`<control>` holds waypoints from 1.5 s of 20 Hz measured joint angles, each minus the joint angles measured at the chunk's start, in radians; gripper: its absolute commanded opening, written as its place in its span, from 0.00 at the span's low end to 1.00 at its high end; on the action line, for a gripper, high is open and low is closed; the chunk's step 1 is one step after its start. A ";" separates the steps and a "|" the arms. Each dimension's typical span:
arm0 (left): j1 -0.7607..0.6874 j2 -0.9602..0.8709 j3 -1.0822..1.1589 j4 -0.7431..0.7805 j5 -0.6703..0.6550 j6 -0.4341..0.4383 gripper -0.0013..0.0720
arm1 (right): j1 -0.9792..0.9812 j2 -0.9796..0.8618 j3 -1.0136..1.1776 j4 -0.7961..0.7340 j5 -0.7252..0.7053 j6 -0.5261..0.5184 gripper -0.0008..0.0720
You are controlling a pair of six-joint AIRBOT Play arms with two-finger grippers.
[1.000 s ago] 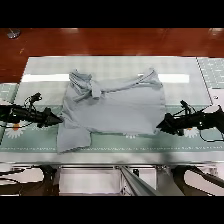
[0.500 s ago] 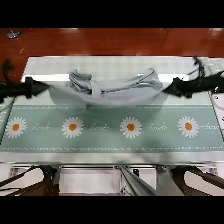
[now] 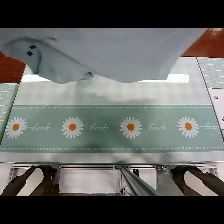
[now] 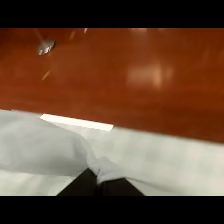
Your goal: Fold the shirts.
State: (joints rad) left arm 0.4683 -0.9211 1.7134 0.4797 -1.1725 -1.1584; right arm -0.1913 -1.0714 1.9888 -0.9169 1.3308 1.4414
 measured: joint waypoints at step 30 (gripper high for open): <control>-0.560 -0.344 -0.301 1.135 0.172 -0.488 0.04 | 0.001 -0.201 -0.653 -0.129 -0.162 -0.029 0.04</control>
State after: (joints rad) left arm -0.0917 -1.2652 1.4120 1.6146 -1.0004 -1.6463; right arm -0.1902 -1.2720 1.3357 -1.0458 1.1687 1.4124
